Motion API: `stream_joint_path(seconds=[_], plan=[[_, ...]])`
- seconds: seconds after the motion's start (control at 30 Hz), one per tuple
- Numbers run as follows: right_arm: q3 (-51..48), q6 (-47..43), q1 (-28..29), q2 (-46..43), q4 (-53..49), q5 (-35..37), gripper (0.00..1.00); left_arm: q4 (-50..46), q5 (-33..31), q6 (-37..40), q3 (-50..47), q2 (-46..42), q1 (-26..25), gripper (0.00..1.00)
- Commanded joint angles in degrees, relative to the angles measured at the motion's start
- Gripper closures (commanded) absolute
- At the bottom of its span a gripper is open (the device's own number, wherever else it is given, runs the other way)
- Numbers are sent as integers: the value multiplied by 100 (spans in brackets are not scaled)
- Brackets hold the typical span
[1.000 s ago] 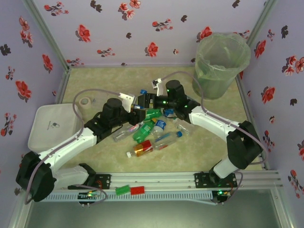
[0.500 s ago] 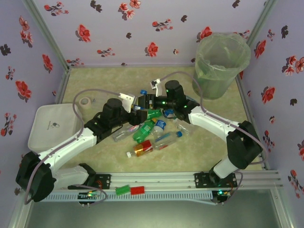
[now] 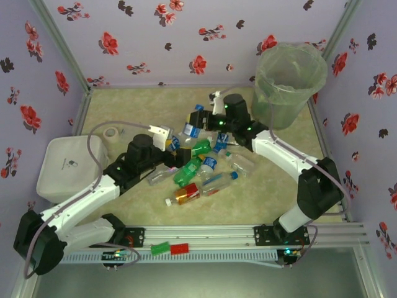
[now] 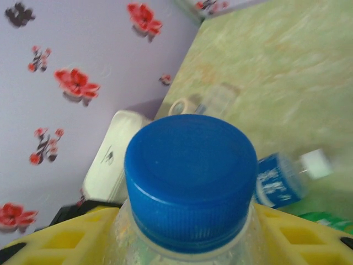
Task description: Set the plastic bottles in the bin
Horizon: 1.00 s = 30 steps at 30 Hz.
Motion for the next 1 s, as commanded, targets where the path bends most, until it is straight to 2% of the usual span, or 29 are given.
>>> stream_joint_path(seconds=[0.0, 0.17, 0.33, 0.47, 0.7, 0.8, 0.97], plan=[[577, -364, -418, -36, -538, 315, 48, 35, -795, -122, -214, -264, 68, 0], [1787, -1166, -918, -38, -1705, 618, 48, 104, -1216, -533, -473, -363, 463, 0], [2933, -1698, -1403, -22, -2581, 1631, 48, 183, -1375, -1126, -700, -254, 956, 0], [3529, -1866, -1900, -7, -2535, 2330, 48, 182, -1445, -1423, -795, -102, 1170, 0], [3849, -2718, -2412, 215, -1892, 4275, 49, 177, -1105, -1451, -798, 45, 1175, 0], [3875, -2804, -2670, 423, -1615, 4571, 49, 167, -1053, -1465, -841, 45, 1175, 0], [4181, -2588, -3017, 1064, -1722, 4572, 49, 137, -976, -1455, -842, 59, 1175, 0]])
